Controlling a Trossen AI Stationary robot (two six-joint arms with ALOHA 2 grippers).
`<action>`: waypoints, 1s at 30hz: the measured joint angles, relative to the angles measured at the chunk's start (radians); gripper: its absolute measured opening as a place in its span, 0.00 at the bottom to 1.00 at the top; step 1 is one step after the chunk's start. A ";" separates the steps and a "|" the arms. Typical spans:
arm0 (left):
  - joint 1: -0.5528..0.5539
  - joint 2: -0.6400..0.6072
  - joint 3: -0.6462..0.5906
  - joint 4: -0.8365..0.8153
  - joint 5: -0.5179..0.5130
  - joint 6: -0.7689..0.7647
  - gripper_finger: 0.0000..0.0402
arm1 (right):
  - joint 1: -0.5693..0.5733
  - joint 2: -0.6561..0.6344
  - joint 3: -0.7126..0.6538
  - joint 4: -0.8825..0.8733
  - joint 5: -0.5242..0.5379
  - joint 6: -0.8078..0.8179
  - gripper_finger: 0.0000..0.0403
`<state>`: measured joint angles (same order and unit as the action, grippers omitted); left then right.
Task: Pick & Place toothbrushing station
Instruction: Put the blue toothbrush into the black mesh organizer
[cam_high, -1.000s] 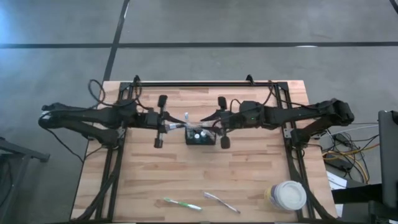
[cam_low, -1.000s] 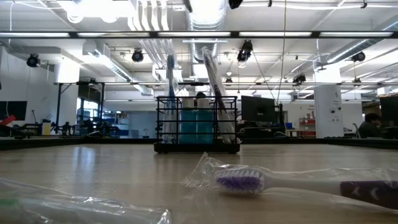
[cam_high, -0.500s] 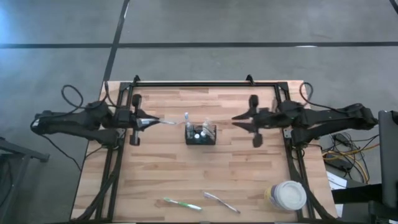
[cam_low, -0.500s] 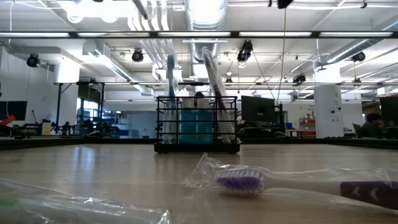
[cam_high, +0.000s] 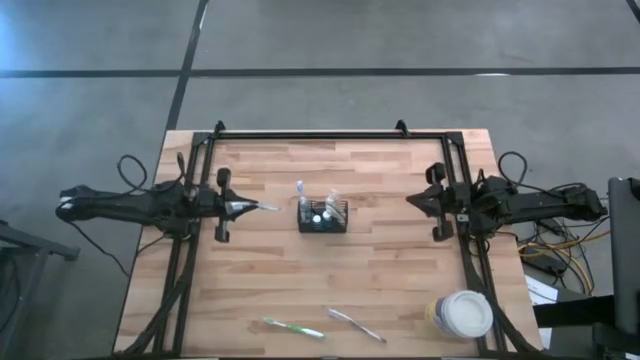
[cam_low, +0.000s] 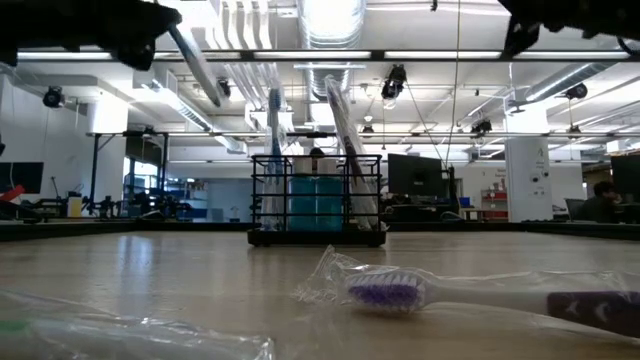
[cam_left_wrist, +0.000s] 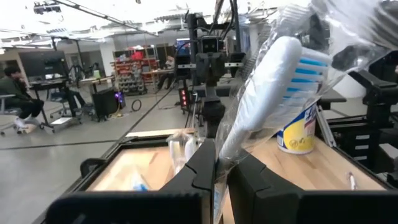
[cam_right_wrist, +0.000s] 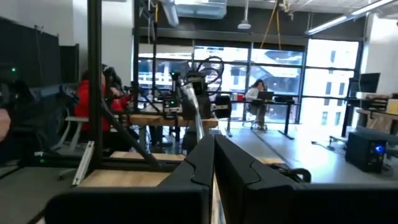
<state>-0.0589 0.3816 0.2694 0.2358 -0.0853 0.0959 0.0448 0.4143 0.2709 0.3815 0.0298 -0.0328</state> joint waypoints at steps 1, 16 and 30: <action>0.000 -0.005 -0.019 0.016 0.000 -0.001 0.05 | 0.000 -0.023 -0.017 0.004 0.000 0.000 0.02; 0.004 -0.102 -0.147 0.047 0.001 -0.004 0.05 | 0.000 -0.225 -0.187 0.051 0.081 0.038 0.02; 0.005 -0.208 -0.161 -0.061 0.012 0.000 0.05 | 0.000 -0.282 -0.243 0.042 0.112 0.053 0.02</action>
<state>-0.0544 0.1735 0.1081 0.1753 -0.0731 0.0959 0.0448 0.1328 0.0277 0.4234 0.1417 0.0199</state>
